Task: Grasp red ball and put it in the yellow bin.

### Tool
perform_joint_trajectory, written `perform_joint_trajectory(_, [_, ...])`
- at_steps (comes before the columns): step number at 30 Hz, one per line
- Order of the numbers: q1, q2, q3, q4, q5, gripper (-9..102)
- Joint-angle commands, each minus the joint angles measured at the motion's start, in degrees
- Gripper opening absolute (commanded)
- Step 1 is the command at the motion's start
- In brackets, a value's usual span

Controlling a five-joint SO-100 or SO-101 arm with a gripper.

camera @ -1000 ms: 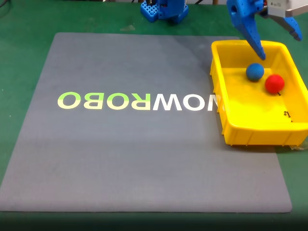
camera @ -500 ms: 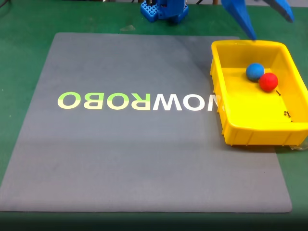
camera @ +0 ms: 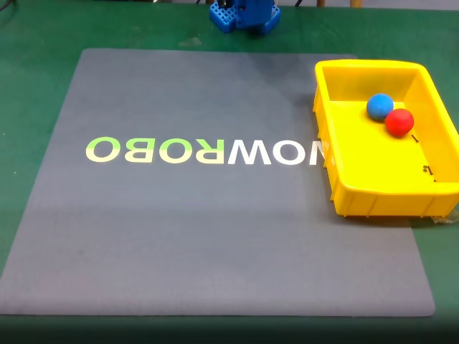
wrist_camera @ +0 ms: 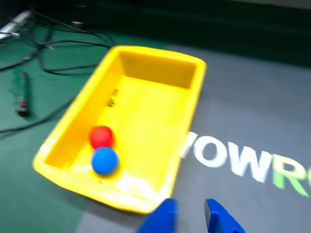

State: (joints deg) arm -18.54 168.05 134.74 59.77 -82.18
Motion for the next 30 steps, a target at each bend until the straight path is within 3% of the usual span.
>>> perform_joint_trajectory(1, [5.7, 8.3, 5.7, 0.9, -2.3, 0])
perform_joint_trajectory(7, [13.3, 22.5, 24.4, 5.1, -7.1, 0])
perform_joint_trajectory(15, [18.6, 22.5, 37.0, 5.4, -8.3, 0])
perform_joint_trajectory(21, [18.6, 22.5, 42.9, 6.6, -7.5, 0])
perform_joint_trajectory(30, [18.6, 22.5, 43.0, 17.4, -7.2, 0])
